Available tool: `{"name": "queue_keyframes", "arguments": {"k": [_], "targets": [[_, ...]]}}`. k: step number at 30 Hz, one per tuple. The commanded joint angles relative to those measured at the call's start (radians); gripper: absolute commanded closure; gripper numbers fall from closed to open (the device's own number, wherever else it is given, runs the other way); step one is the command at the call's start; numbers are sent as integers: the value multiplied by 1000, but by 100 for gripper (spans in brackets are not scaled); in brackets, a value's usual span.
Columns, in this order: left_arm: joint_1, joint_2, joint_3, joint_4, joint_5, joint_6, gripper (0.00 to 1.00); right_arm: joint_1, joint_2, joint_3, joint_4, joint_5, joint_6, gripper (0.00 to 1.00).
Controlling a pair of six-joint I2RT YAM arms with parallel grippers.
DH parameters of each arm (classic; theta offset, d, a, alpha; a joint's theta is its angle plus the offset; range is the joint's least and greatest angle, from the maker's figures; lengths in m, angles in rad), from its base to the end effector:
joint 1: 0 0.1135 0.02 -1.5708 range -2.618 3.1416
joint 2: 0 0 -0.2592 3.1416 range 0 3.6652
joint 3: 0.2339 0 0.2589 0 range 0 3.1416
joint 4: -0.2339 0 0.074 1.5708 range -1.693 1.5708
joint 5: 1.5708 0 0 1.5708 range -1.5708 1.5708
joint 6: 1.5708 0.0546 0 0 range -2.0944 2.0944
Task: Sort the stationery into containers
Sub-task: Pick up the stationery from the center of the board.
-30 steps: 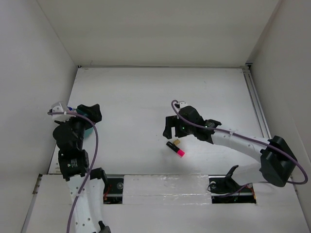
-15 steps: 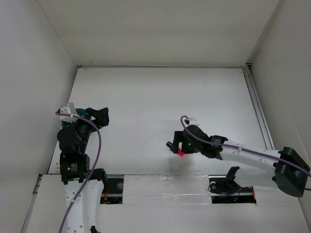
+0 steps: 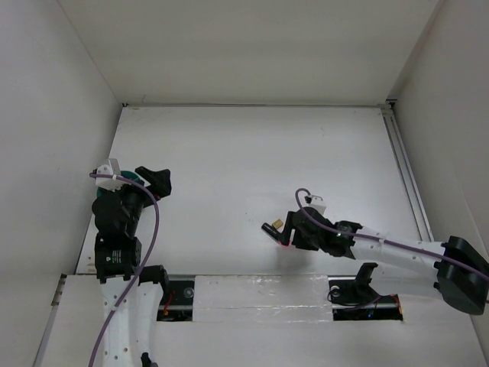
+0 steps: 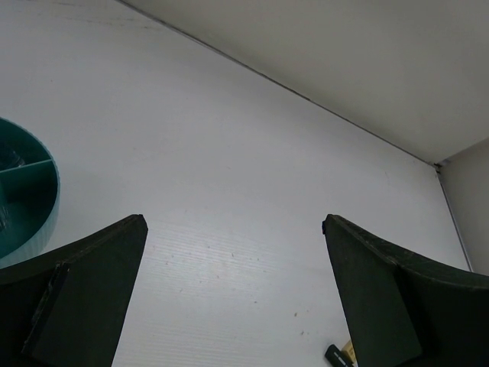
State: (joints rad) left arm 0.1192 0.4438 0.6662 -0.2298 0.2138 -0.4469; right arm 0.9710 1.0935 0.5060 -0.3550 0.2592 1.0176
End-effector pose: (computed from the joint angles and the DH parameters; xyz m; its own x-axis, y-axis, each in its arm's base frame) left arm 0.1460 0.0058 0.3379 -0.0474 -0.4310 -0.9011 0.0820 0.8974 -0.4336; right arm 0.1348 0.1723 0.1515 -0.8465 0.2192 -0.4853 0.0140 0.9202 0.3912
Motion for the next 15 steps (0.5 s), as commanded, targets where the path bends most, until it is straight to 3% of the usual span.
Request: {"name": "queue_keyframes", "arguments": {"k": [1, 6, 15], "targets": [[-4, -2, 27, 32, 19, 8, 0, 29, 2, -3, 24, 40, 51, 25], [-4, -2, 27, 41, 29, 8, 0, 58, 13, 8, -8, 98, 90, 25], [-4, -2, 27, 41, 29, 8, 0, 69, 81, 77, 14, 140, -85, 24]]}}
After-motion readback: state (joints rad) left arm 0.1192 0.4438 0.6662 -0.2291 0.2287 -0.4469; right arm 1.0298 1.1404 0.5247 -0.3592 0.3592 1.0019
